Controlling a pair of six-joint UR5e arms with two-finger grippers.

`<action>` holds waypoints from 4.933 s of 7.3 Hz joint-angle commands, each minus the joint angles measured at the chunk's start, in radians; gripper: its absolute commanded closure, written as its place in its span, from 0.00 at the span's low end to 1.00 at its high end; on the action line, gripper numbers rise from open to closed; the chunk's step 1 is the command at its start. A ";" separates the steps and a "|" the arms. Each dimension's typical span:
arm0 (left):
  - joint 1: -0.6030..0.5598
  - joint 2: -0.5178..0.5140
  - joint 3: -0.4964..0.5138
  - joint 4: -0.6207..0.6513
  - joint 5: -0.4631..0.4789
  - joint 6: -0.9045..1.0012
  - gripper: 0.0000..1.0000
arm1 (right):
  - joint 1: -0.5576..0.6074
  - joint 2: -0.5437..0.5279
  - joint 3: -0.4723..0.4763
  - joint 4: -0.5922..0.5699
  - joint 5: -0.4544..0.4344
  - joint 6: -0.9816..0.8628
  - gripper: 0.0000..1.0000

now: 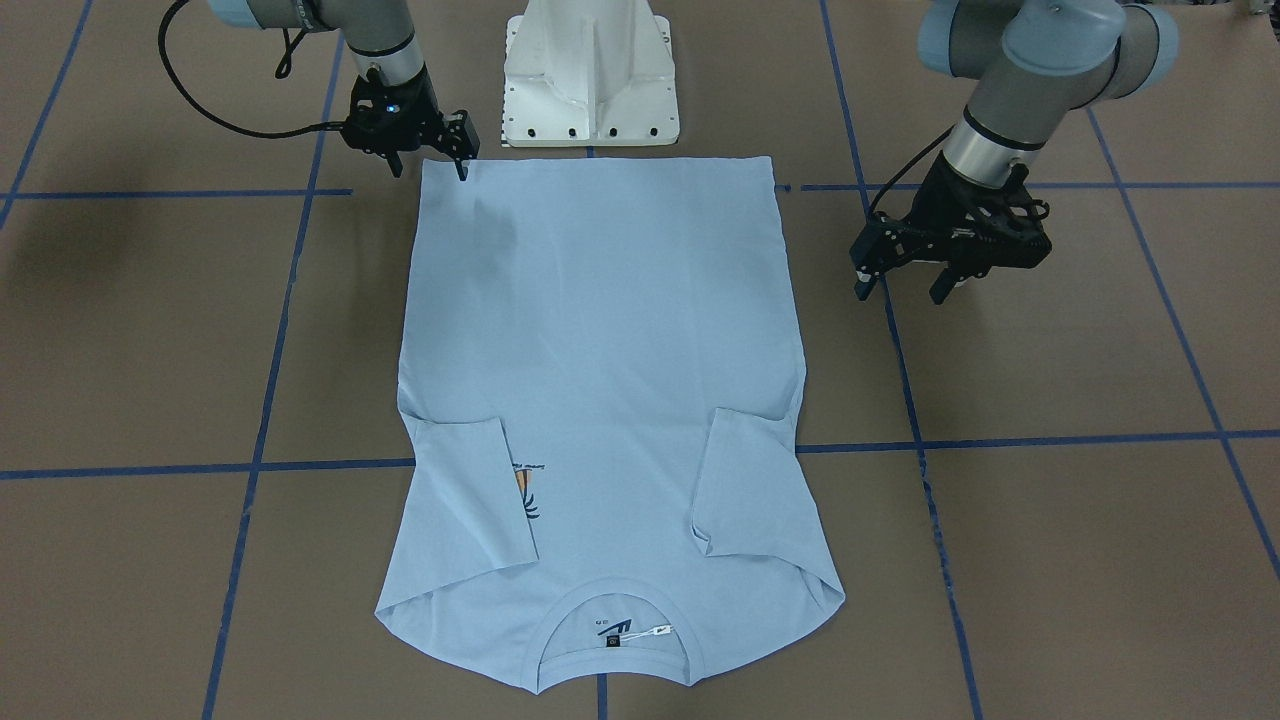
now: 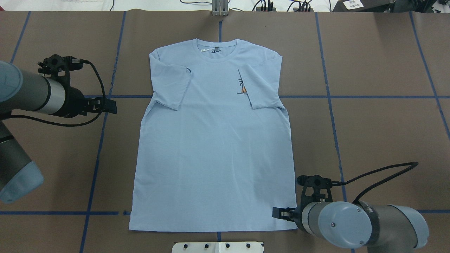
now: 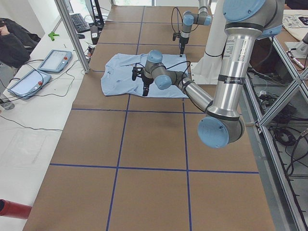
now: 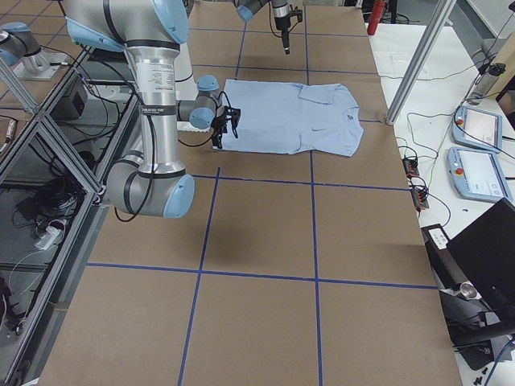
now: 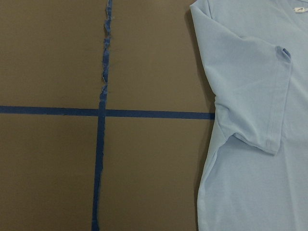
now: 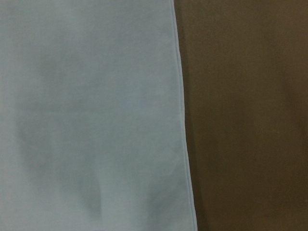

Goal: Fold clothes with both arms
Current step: 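Move both grippers down to the two corners of the shirt hem, then pinch the hem corners with both grippers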

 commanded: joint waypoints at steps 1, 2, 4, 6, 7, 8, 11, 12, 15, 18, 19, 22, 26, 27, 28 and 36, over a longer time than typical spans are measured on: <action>0.003 -0.001 0.002 0.000 -0.002 0.000 0.00 | -0.002 0.001 -0.012 0.000 0.007 0.001 0.03; 0.003 -0.001 0.002 0.000 -0.002 0.000 0.00 | -0.004 0.001 -0.015 0.000 0.007 -0.001 0.18; 0.003 -0.001 0.005 -0.002 -0.002 0.000 0.00 | -0.002 0.003 -0.010 0.000 0.013 -0.001 0.63; 0.003 -0.001 0.007 -0.002 -0.002 0.000 0.00 | -0.002 0.000 -0.010 0.000 0.013 -0.001 1.00; 0.003 -0.001 0.010 -0.002 -0.002 0.000 0.00 | -0.002 0.000 -0.010 -0.002 0.012 -0.001 1.00; 0.003 -0.001 0.010 -0.002 -0.002 0.000 0.00 | -0.001 0.000 -0.007 -0.005 0.012 -0.001 1.00; 0.004 0.029 -0.005 -0.002 -0.011 -0.064 0.00 | 0.003 -0.002 0.022 -0.006 0.010 0.001 1.00; 0.027 0.058 -0.033 -0.006 -0.020 -0.162 0.00 | 0.003 -0.020 0.043 -0.005 0.010 0.001 1.00; 0.376 0.128 -0.137 -0.008 0.142 -0.588 0.00 | 0.003 -0.023 0.048 -0.005 0.010 -0.001 1.00; 0.643 0.117 -0.134 0.041 0.299 -0.782 0.00 | 0.003 -0.022 0.050 -0.003 0.013 -0.001 1.00; 0.661 0.109 -0.128 0.073 0.300 -0.782 0.01 | 0.003 -0.014 0.051 -0.003 0.013 -0.001 1.00; 0.662 0.106 -0.107 0.077 0.302 -0.782 0.10 | 0.001 -0.008 0.051 -0.003 0.013 -0.001 1.00; 0.662 0.106 -0.107 0.081 0.302 -0.782 0.45 | 0.001 -0.009 0.050 -0.003 0.015 -0.001 1.00; 0.662 0.106 -0.108 0.081 0.300 -0.782 0.65 | 0.003 -0.009 0.050 -0.003 0.013 -0.001 1.00; 0.662 0.106 -0.107 0.081 0.302 -0.782 0.78 | 0.001 -0.009 0.048 -0.003 0.018 -0.002 1.00; 0.691 0.109 -0.364 0.289 0.290 -0.718 1.00 | 0.035 -0.142 0.250 -0.006 0.155 -0.012 1.00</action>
